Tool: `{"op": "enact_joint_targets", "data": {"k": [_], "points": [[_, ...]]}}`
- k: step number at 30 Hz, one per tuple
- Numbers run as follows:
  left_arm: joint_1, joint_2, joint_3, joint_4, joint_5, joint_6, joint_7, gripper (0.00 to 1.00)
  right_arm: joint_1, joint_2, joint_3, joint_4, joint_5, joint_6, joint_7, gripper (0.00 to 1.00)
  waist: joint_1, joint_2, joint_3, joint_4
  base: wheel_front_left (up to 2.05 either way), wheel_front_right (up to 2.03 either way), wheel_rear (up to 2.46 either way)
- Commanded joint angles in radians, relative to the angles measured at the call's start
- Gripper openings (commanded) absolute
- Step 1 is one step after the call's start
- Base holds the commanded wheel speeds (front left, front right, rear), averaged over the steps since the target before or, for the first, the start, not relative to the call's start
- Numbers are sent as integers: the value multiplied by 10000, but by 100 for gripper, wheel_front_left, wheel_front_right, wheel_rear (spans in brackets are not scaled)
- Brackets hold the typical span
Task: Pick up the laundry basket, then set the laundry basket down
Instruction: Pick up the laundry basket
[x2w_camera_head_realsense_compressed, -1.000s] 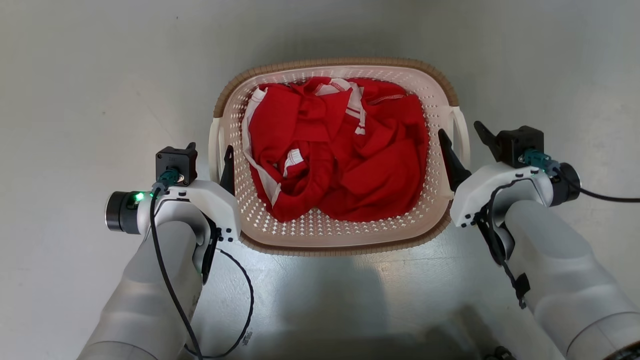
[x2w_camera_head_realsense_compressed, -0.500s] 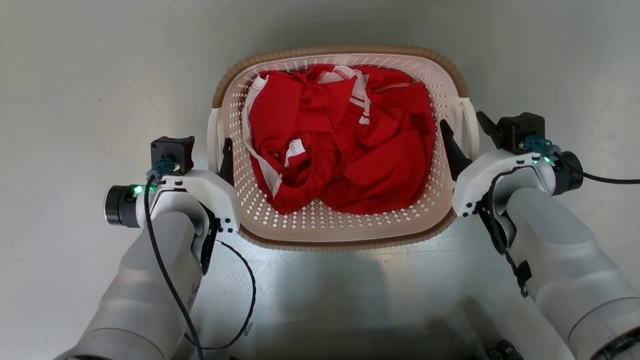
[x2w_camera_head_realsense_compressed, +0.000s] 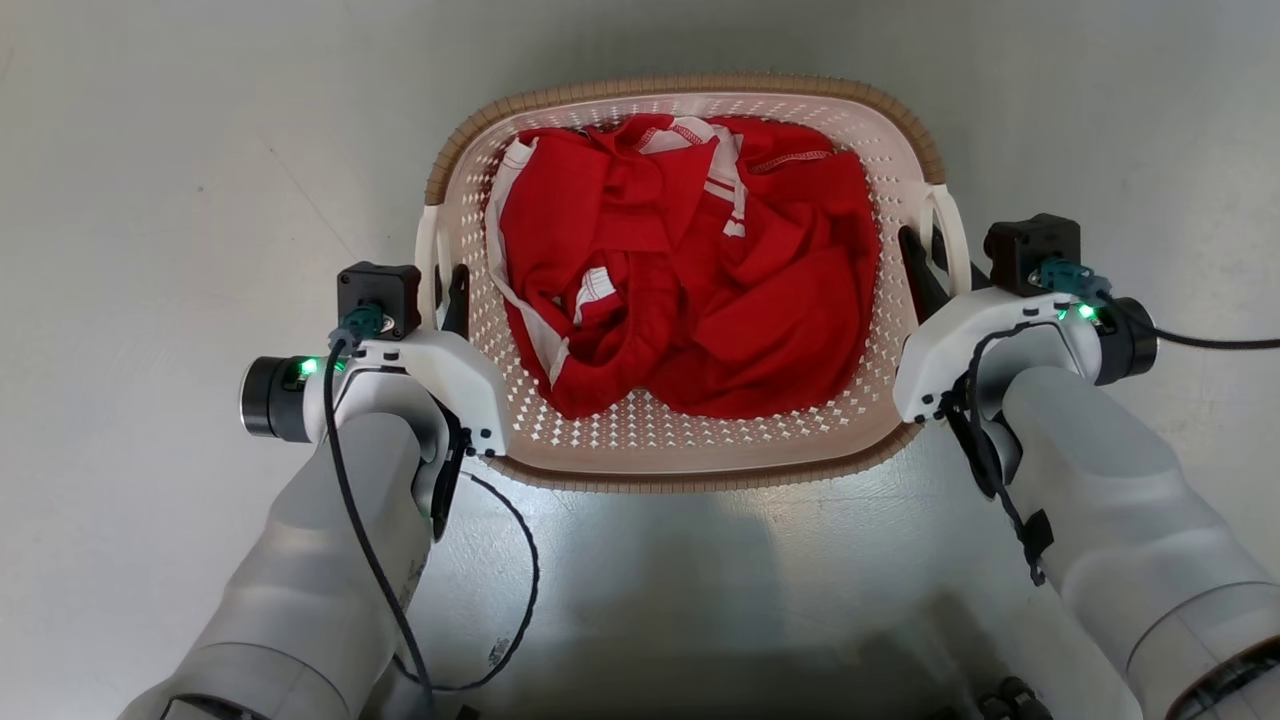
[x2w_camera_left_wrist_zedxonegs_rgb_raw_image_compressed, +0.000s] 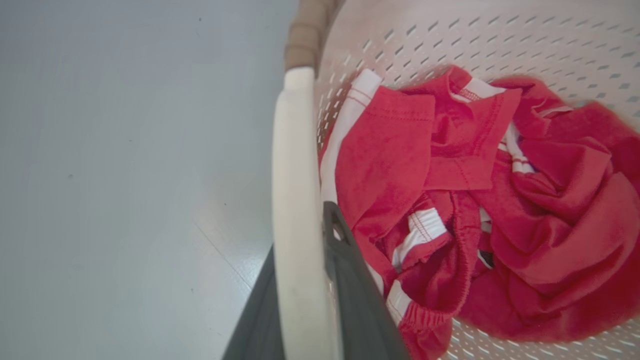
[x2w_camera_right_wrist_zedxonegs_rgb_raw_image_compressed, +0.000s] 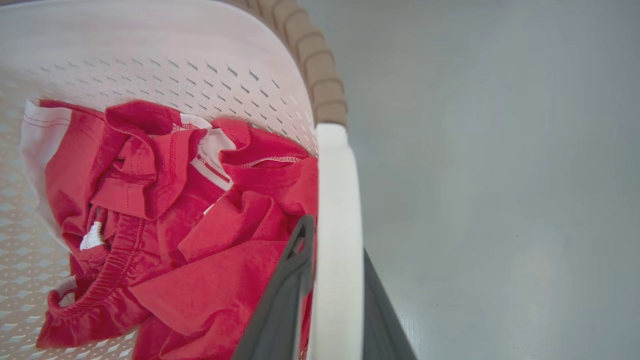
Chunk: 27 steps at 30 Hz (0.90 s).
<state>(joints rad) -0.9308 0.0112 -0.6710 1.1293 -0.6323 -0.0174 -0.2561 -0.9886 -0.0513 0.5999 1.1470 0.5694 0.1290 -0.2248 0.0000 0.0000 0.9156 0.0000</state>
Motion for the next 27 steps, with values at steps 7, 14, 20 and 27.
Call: {"op": "enact_joint_targets", "data": {"k": [7, 14, 20, 27], "points": [[7, 390, -477, 157, -309, 274, -4, 0, 347, 10, 262, 277, 368, 17, 72, 0, 0, 0, -171, 37, 0, 0, 0], [103, 390, -1010, 348, -593, 396, 106, 0, 412, 10, 410, 557, 634, 17, 154, 0, 0, 0, -773, 28, 0, 0, 0], [323, 390, -1384, 667, -806, 433, 395, 0, 653, 11, 662, 650, 943, 17, 551, 0, 0, 0, -1625, -56, 0, 0, 0], [683, 390, -1821, 1046, -949, 412, 891, 0, 1142, 11, 1153, 605, 1472, 17, 1448, 0, 0, 0, -3102, -190, 0, 0, 0]]}}
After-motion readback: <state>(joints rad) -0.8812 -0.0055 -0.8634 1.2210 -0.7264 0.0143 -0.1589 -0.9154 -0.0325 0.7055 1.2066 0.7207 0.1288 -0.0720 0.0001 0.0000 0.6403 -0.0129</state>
